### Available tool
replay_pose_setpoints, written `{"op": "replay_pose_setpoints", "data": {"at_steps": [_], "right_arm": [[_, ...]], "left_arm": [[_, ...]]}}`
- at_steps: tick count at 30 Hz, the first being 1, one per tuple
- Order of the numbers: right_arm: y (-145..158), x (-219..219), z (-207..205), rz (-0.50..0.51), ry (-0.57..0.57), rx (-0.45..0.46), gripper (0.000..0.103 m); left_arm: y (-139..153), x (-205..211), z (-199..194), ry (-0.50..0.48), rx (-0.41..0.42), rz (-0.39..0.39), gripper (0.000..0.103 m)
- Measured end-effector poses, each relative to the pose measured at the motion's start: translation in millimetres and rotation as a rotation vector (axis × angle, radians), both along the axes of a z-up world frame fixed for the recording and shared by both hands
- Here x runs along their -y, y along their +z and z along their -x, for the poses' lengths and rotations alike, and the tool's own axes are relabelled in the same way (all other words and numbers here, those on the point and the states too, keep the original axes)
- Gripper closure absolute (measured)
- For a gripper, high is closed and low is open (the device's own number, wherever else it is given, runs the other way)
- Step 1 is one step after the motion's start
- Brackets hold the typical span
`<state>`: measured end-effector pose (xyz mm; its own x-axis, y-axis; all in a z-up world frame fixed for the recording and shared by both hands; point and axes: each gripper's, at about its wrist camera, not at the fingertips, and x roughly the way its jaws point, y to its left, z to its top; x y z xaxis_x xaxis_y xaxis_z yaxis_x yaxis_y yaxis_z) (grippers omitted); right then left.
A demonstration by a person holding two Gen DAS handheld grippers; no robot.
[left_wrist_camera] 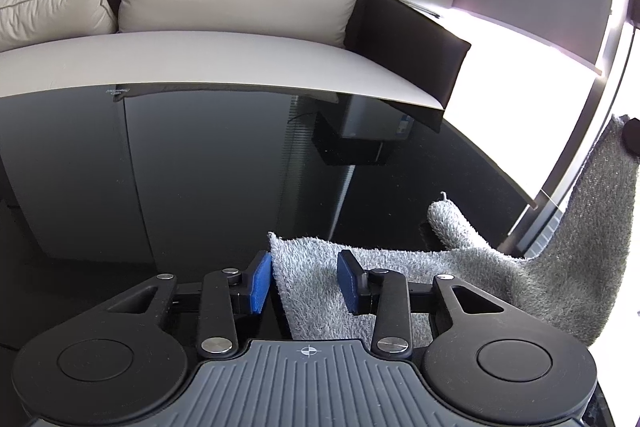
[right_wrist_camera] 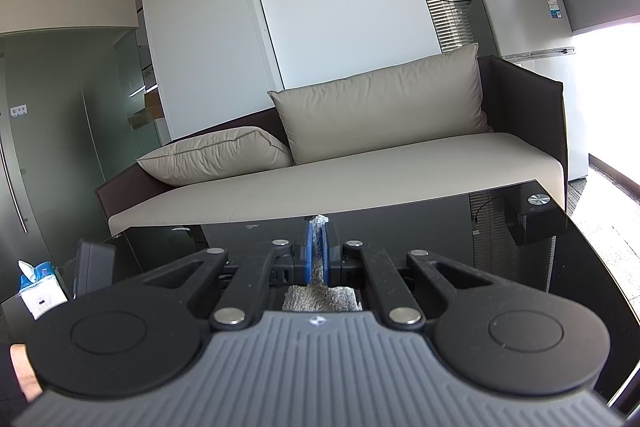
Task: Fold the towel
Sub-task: 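Close the left gripper on the towel's hanging edge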
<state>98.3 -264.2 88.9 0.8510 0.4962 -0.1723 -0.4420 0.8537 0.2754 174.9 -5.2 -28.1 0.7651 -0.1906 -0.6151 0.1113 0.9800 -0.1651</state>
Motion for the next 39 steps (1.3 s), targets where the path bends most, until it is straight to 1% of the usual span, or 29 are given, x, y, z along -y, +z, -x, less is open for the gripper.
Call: {"op": "replay_pose_setpoints", "data": {"at_steps": [1, 4, 5, 6, 7, 12, 18, 26, 29, 33, 37, 39], "right_arm": [[0, 0, 0, 0.000, 0.000, 0.000, 0.098], [0, -1, 0, 0.002, 0.002, 0.000, 0.098], [0, -1, 0, 0.003, 0.002, -0.001, 0.098], [0, -1, 0, 0.003, 0.002, -0.001, 0.098], [0, -1, 0, 0.003, 0.001, -0.001, 0.098], [0, -1, -1, 0.003, 0.001, -0.001, 0.098], [0, -1, -2, 0.004, 0.001, -0.002, 0.098], [0, 0, -4, 0.006, -0.001, -0.003, 0.098], [-1, 0, -4, 0.007, -0.004, -0.002, 0.098], [-2, 0, -5, 0.009, -0.015, -0.005, 0.098], [-3, -1, -8, 0.014, -0.029, -0.011, 0.098], [-5, -1, -9, 0.022, -0.053, -0.017, 0.098]], "left_arm": [[0, 0, 0, 0.001, 0.001, 0.001, 0.073], [1, -1, -1, -0.001, 0.001, 0.002, 0.079], [1, 0, -1, -0.002, -0.001, 0.002, 0.083], [0, 0, -1, -0.005, -0.004, 0.001, 0.089], [0, 0, -1, -0.006, -0.006, 0.000, 0.091], [0, 0, 0, -0.012, -0.003, 0.004, 0.095], [0, 0, 1, -0.016, -0.004, 0.008, 0.097], [5, -1, 2, -0.010, 0.012, 0.017, 0.098], [11, -4, 6, -0.001, 0.033, 0.028, 0.098], [27, -9, 15, 0.014, 0.085, 0.047, 0.098], [40, -12, 24, 0.030, 0.130, 0.047, 0.098], [46, -15, 29, 0.049, 0.153, 0.046, 0.098]]}}
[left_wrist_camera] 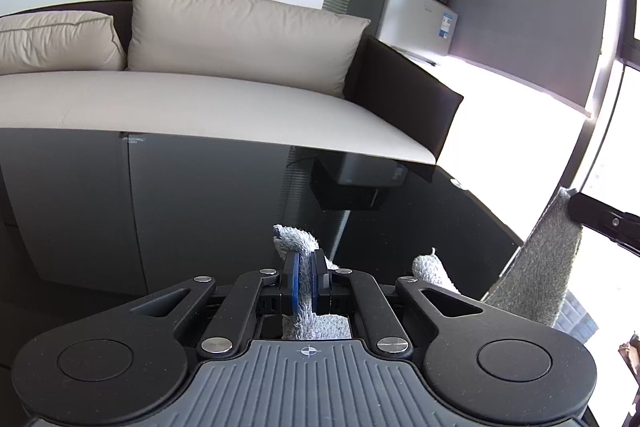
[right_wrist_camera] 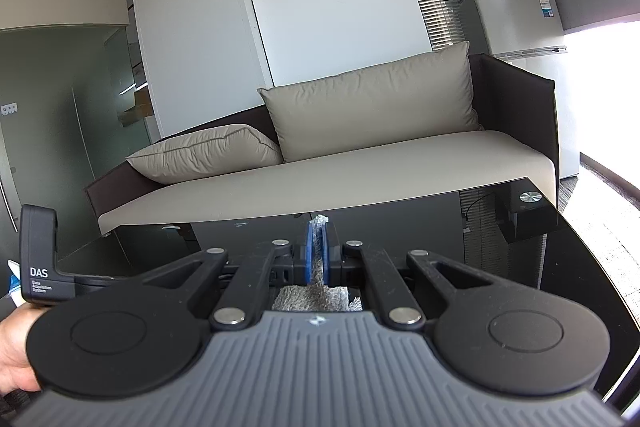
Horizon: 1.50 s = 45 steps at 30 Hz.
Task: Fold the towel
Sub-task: 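Lift the towel with both grippers, holding it stretched between them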
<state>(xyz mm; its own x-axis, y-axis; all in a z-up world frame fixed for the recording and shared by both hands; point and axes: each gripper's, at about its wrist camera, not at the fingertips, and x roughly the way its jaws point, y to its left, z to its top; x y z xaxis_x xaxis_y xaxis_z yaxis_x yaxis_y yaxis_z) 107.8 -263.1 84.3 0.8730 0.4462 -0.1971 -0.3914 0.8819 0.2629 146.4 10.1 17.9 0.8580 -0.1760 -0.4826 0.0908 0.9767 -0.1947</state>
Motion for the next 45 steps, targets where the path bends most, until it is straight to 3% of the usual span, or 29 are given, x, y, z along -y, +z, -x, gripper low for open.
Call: {"op": "replay_pose_setpoints", "data": {"at_steps": [3, 14, 22, 29, 32, 36, 45], "right_arm": [[-1, 3, -1, -0.007, -0.040, 0.002, 0.098], [10, 16, 16, -0.091, -0.055, 0.168, 0.098], [8, 15, 10, -0.059, -0.051, 0.121, 0.098], [5, 2, 12, -0.038, 0.036, 0.104, 0.098], [8, 0, 16, -0.053, 0.063, 0.124, 0.098], [7, -5, 20, -0.034, 0.082, 0.123, 0.098], [5, -6, 20, -0.027, 0.082, 0.106, 0.098]], "left_arm": [[6, -7, 5, 0.013, 0.006, 0.005, 0.098], [12, -29, 14, 0.068, 0.001, 0.000, 0.097], [12, -34, 25, 0.050, -0.002, 0.000, 0.095], [4, -33, 31, 0.011, -0.035, -0.045, 0.095], [-4, -35, 26, 0.012, -0.068, -0.034, 0.094], [-16, -37, 13, 0.004, -0.110, -0.021, 0.086], [-36, -35, -16, 0.002, -0.131, -0.021, 0.087]]}}
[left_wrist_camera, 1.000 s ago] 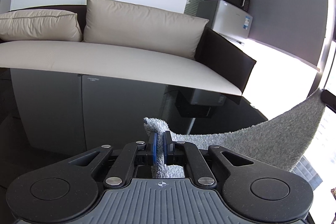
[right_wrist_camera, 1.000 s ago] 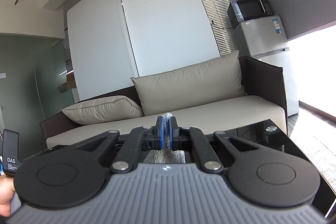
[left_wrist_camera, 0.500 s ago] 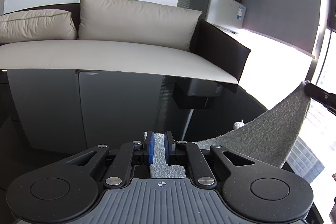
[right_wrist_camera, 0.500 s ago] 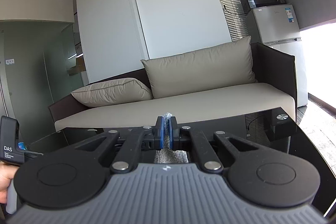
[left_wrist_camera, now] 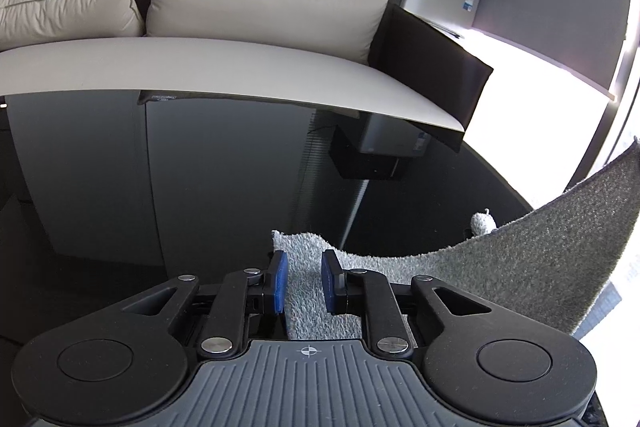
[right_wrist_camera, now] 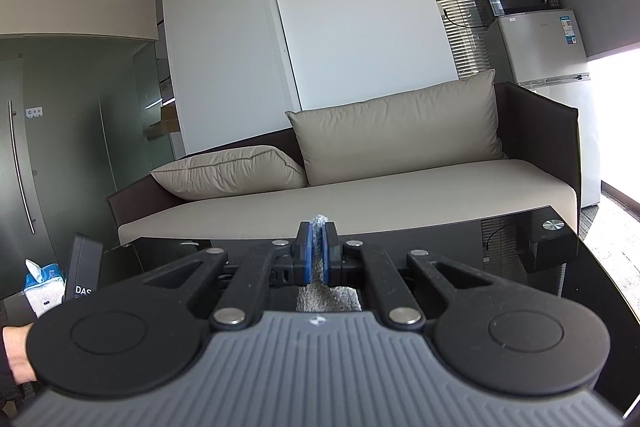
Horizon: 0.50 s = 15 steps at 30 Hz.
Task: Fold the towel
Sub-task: 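Lift the towel with both grippers, holding it stretched between them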
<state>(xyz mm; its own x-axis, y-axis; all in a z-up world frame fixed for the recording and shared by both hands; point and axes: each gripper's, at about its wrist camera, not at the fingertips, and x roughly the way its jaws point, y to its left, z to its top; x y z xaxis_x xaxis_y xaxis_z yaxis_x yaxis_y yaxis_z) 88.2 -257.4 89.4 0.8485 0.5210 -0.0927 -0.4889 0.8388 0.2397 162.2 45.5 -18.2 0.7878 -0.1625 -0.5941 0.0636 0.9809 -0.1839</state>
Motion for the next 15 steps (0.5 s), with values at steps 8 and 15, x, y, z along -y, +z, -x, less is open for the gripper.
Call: {"op": "replay_pose_setpoints", "data": {"at_steps": [8, 15], "right_arm": [[-1, 0, 0, 0.009, 0.001, -0.010, 0.098], [0, -1, -3, 0.011, -0.006, -0.014, 0.098]], "left_arm": [[-7, 11, -8, -0.025, -0.017, -0.013, 0.089], [-7, 11, -8, -0.023, -0.010, -0.018, 0.100]]}}
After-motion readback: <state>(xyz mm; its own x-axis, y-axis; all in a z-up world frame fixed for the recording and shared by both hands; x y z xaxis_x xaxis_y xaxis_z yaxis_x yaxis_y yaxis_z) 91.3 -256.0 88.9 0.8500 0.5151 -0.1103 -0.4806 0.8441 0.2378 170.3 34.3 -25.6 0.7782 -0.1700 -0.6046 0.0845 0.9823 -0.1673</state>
